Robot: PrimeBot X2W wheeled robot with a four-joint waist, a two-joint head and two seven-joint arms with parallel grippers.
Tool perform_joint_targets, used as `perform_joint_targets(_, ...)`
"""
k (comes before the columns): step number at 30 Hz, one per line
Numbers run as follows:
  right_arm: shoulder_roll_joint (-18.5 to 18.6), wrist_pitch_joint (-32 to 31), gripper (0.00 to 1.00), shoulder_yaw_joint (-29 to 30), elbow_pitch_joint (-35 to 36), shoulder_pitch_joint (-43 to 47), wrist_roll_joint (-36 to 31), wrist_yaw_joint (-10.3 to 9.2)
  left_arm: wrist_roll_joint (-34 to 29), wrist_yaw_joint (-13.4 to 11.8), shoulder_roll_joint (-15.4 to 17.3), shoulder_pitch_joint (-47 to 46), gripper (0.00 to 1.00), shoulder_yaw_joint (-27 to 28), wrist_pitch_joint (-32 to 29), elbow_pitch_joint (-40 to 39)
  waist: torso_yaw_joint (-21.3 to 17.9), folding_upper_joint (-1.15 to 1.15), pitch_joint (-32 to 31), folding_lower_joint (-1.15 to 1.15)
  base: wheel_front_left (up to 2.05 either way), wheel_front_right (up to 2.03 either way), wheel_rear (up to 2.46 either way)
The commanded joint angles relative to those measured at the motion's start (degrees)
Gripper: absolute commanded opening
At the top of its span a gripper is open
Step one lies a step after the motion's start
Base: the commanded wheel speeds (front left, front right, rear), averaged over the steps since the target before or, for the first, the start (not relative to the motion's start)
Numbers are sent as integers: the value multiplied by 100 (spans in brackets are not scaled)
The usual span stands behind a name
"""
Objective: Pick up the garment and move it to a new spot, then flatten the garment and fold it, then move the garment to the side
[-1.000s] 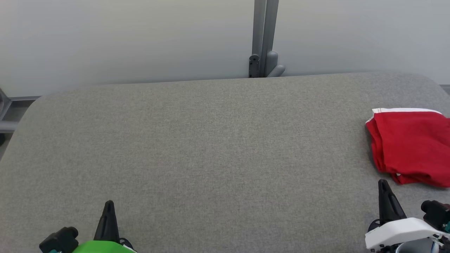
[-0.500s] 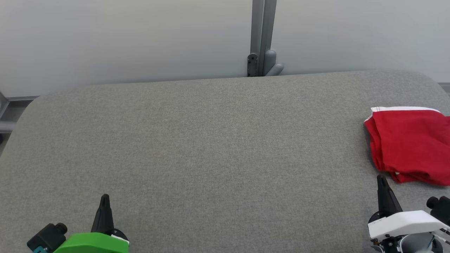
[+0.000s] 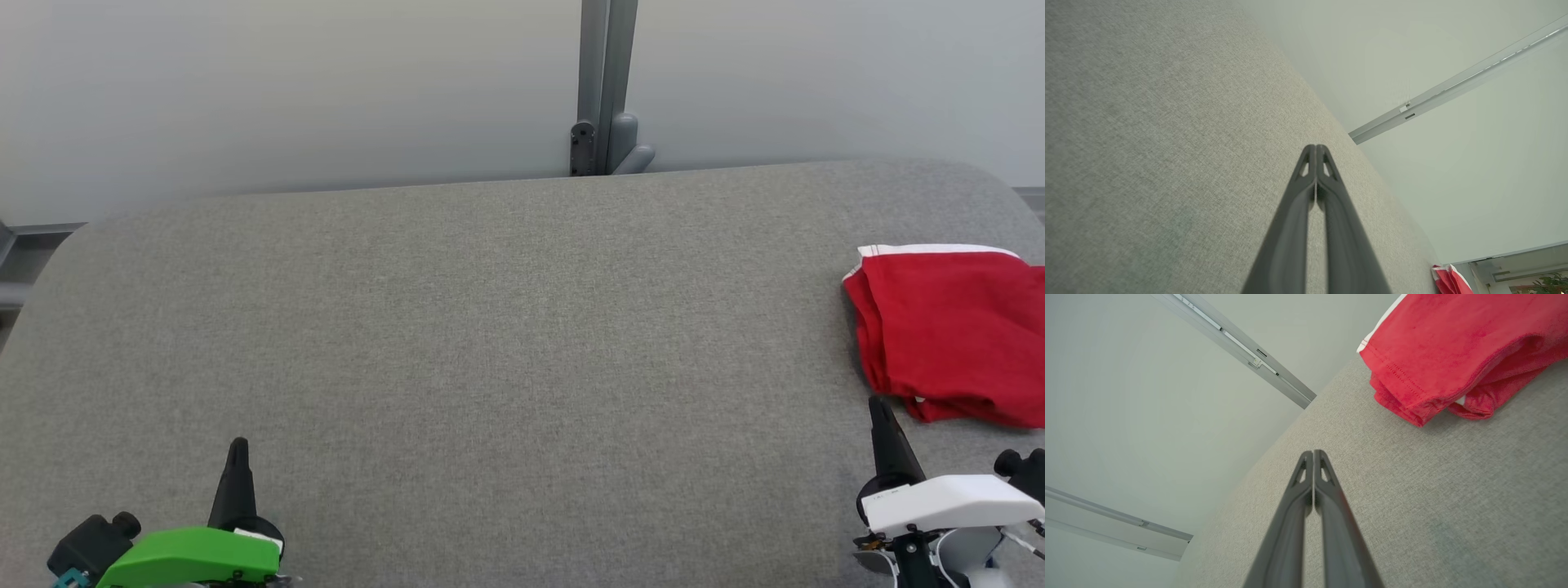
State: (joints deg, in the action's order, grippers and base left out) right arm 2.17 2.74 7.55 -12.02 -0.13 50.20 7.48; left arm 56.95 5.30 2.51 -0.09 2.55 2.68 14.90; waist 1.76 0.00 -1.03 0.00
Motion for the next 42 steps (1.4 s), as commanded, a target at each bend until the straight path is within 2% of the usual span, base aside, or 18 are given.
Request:
perform_joint_targets(1, 48, -45, 0, -8, 37, -132, 213, 3, 167, 33, 32, -167, 0, 42, -38, -71, -4, 0, 3, 0, 0, 0, 0)
perform_joint_targets(42, 73, -627, 0, -70, -119, -467, 2803, 3, 2367, 167, 47, -489, 0, 278, -618, -89, -102, 0, 70, 0, 0, 0, 0)
